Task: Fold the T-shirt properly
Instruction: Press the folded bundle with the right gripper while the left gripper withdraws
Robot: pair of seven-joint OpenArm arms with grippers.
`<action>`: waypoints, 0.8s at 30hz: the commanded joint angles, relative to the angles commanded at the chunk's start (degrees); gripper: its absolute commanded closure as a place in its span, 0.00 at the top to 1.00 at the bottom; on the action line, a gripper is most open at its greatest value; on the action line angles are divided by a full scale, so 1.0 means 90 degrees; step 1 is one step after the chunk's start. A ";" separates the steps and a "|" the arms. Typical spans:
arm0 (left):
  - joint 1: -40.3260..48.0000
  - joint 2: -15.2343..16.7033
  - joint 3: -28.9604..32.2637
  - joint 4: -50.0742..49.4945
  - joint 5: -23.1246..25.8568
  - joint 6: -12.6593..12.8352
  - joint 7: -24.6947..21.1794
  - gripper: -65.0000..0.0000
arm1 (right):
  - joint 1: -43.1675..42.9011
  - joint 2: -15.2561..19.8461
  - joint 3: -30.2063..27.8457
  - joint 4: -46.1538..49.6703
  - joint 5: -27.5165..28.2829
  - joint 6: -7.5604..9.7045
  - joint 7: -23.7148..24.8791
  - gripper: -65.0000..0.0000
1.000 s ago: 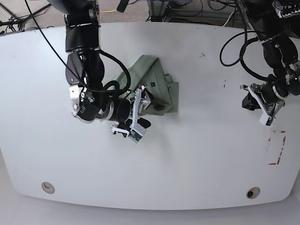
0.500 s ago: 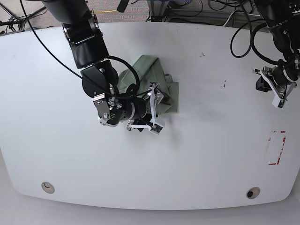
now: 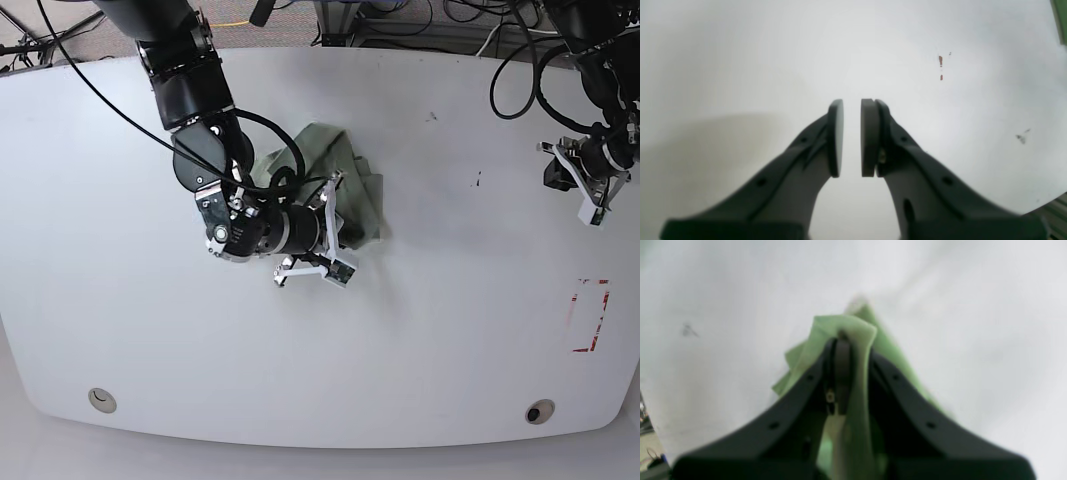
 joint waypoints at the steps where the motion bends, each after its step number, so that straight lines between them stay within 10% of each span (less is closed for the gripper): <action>1: 0.0029 0.0000 0.0010 -0.0010 0.0000 0.0000 0.0000 0.12 | 0.0000 -0.0098 0.0176 0.0127 0.0000 0.0000 -0.0156 0.00; 16: 0.0107 0.0010 0.0215 -0.0010 0.0000 0.0000 0.0000 0.12 | 0.0645 -0.0791 0.0625 -0.1114 -0.0059 0.0000 0.0039 0.06; 24: 0.0107 0.0088 0.0694 0.0010 0.0000 0.0000 0.0000 0.12 | 0.0664 -0.0996 0.0625 -0.2256 -0.0098 0.0000 0.1123 0.49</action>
